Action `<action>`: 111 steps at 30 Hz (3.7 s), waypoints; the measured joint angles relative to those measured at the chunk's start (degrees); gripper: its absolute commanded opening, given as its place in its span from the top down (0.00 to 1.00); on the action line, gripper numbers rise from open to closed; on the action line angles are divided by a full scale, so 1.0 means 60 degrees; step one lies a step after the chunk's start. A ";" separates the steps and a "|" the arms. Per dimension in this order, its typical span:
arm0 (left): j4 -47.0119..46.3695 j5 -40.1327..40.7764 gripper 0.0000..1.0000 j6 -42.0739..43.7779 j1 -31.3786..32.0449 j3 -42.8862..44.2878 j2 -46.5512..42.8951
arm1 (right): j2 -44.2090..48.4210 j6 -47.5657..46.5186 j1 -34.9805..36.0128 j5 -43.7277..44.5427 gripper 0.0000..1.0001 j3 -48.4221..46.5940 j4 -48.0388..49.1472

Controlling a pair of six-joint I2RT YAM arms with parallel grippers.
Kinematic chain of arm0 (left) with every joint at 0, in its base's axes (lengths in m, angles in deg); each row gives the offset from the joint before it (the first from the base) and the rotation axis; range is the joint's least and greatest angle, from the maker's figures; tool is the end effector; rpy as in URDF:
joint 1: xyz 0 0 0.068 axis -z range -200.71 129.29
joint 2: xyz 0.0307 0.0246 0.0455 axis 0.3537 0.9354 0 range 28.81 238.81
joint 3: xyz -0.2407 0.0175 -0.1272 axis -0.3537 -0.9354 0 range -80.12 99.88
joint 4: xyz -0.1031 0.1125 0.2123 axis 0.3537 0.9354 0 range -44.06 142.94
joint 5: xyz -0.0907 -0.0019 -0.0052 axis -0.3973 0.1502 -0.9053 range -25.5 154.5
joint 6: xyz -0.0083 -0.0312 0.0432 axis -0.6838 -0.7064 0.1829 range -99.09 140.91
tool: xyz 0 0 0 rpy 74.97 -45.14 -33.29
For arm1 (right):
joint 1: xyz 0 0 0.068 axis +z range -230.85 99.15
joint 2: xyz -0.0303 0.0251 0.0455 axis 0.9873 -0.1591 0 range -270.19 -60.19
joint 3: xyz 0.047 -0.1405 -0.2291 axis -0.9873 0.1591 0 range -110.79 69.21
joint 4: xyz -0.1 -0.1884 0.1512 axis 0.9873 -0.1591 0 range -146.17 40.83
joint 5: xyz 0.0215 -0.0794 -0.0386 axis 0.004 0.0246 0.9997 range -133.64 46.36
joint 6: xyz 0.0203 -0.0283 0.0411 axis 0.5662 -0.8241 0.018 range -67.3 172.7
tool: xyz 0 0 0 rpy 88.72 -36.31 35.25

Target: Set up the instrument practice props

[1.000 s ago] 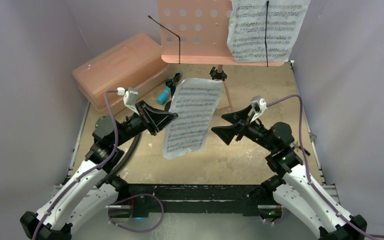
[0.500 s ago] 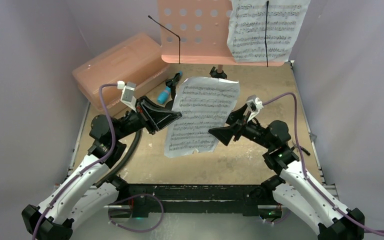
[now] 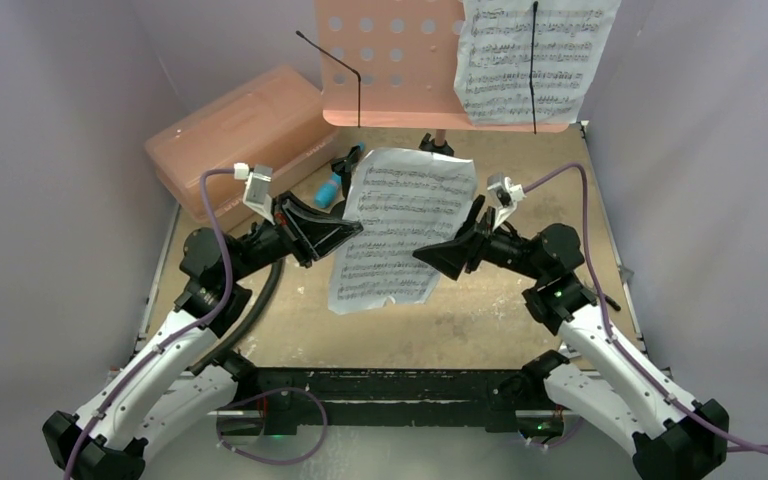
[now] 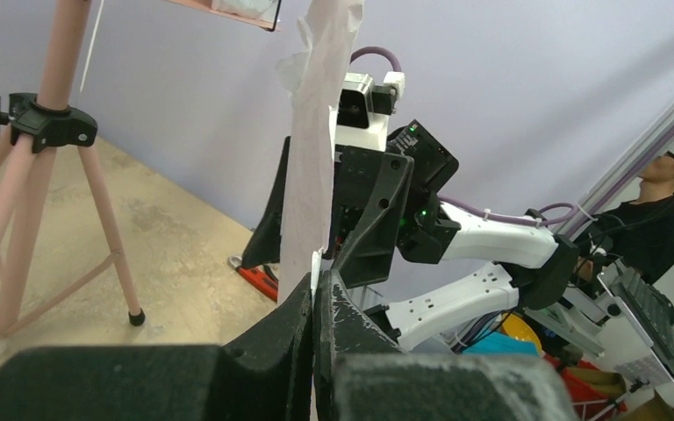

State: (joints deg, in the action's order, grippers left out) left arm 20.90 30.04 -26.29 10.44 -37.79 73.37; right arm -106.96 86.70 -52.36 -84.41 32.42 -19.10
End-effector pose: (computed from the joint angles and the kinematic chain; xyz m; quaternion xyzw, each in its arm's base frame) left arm 0.1389 -0.1074 0.3892 0.1705 0.5578 -0.6296 0.5132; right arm 0.1520 0.1090 0.3572 -0.2593 0.5502 0.5691 0.5533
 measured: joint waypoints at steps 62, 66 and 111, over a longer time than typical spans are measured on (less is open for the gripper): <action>-0.1541 0.0284 0.67 -0.0306 0.0004 -0.0987 0.0390 | -0.0328 0.1894 0.0000 -0.0040 1.00 -0.1639 -0.0608; -0.1566 0.0364 0.39 -0.0357 0.0000 -0.1344 0.0189 | -0.0324 0.1800 0.0000 -0.0015 1.00 -0.1672 -0.0761; 0.8994 0.7344 0.02 0.0838 0.0004 0.2379 0.1351 | -0.2200 -0.1282 0.0000 0.2575 1.00 -0.8732 -0.5792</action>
State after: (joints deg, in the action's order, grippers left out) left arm 74.86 74.11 -21.27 10.47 -23.52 81.48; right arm -120.16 79.00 -52.36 -68.96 -19.98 -53.85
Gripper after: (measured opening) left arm 0.990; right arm 0.004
